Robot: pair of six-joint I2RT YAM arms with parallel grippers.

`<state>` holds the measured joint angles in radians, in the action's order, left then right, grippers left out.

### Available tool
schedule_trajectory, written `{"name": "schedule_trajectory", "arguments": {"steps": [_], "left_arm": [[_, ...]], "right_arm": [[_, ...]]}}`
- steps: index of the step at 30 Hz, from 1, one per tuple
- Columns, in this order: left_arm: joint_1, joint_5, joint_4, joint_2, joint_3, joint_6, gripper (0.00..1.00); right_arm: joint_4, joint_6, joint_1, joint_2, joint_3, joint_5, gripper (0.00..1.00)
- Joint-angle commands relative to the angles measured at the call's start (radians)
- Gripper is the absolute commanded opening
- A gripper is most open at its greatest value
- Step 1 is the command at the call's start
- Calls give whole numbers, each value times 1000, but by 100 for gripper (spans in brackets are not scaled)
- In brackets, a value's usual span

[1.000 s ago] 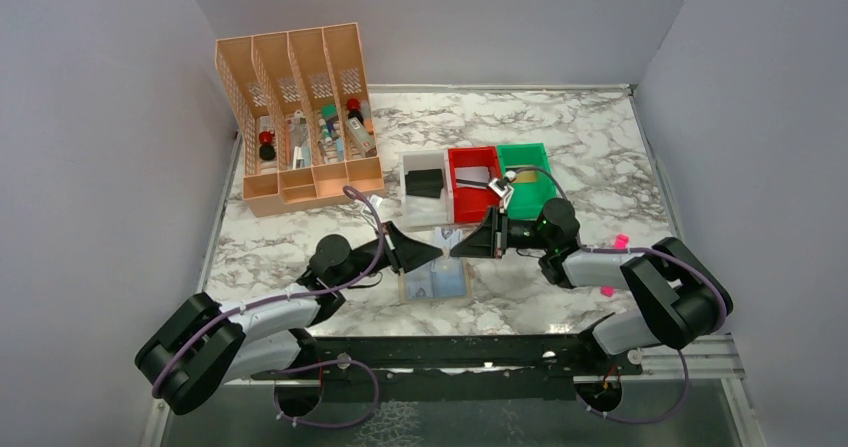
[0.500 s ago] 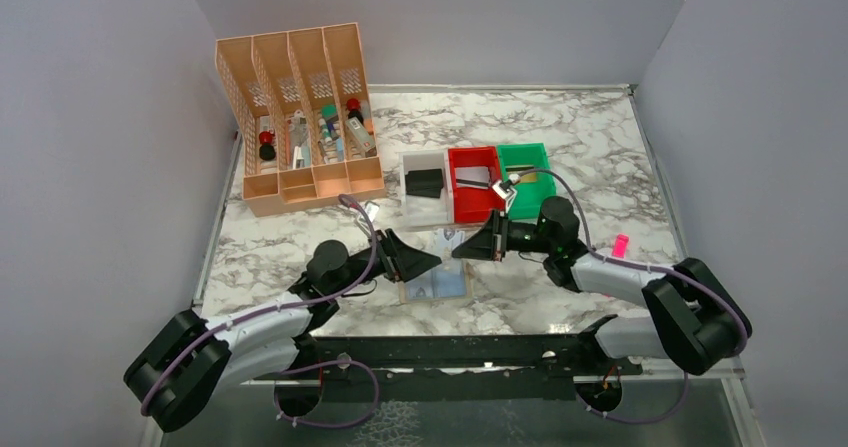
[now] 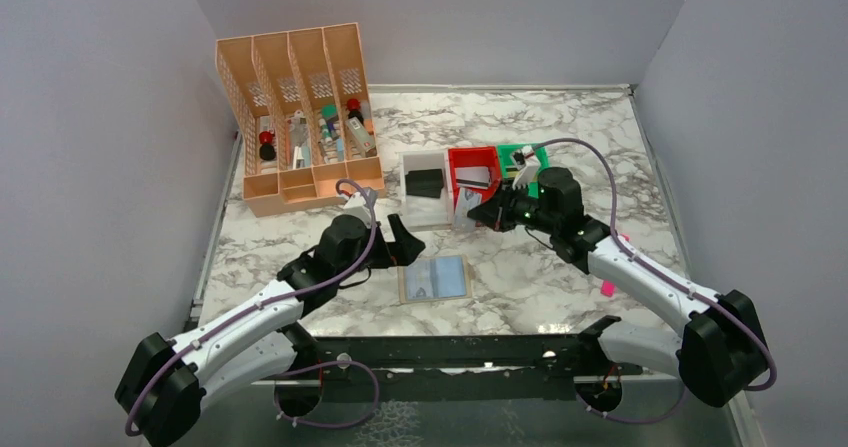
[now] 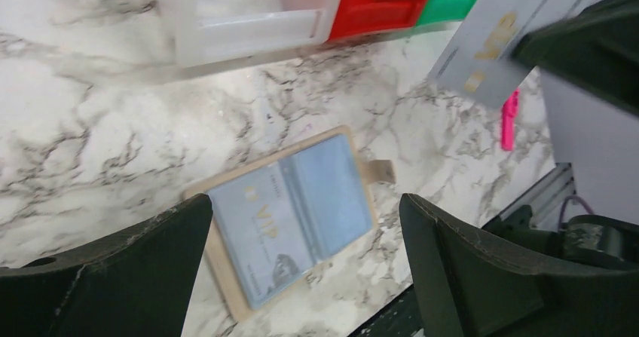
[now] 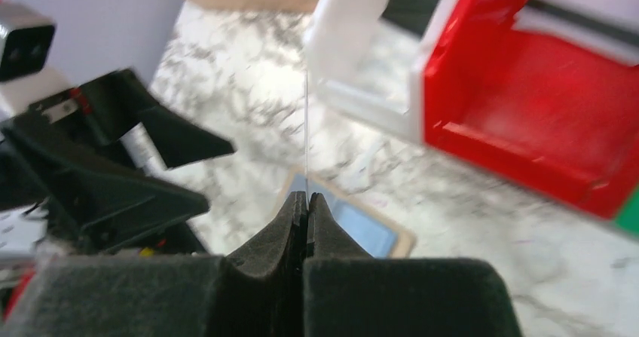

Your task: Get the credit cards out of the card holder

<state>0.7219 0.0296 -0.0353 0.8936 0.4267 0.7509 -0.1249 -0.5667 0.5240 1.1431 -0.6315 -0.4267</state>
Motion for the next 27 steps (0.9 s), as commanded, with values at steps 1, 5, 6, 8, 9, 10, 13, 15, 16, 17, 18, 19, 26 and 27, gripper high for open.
{"name": "schedule_trajectory", "arguments": {"steps": [1,5,6,8,9,10,13,15,16,17,18,19,26,27], "left_arm": [[4,-129,180,-61,10,-63,98],[4,-153,188,-94,4,-52,98],[4,-154,185,-100,-3,-51,98],[3,-161,192,-108,-15,-46,98],[4,-163,194,-112,-21,-40,98],[4,-163,192,-115,-29,-33,98],[4,-153,167,-129,-53,-12,98],[4,-145,172,-136,-46,-8,98],[4,-142,180,-138,-38,-11,98],[4,-142,190,-142,-31,-13,98],[4,-144,200,-144,-26,-15,98],[4,-146,209,-150,-24,-16,98],[4,-137,221,-182,-50,0,99],[3,-137,228,-187,-51,3,98]], "right_arm": [[136,204,2,19,-91,264,1],[149,314,12,79,-162,441,1],[143,348,19,97,-176,478,1],[117,434,49,123,-197,556,1],[101,479,65,137,-206,594,1],[81,514,77,153,-213,626,1],[8,642,125,205,-230,726,1],[-80,772,162,242,-224,774,1],[-123,844,176,260,-219,793,1],[-171,921,186,279,-218,816,1],[-201,964,191,298,-220,836,1],[-214,1002,194,316,-226,853,1],[-223,1099,194,437,-290,914,1],[-230,1111,194,452,-292,914,1]]}}
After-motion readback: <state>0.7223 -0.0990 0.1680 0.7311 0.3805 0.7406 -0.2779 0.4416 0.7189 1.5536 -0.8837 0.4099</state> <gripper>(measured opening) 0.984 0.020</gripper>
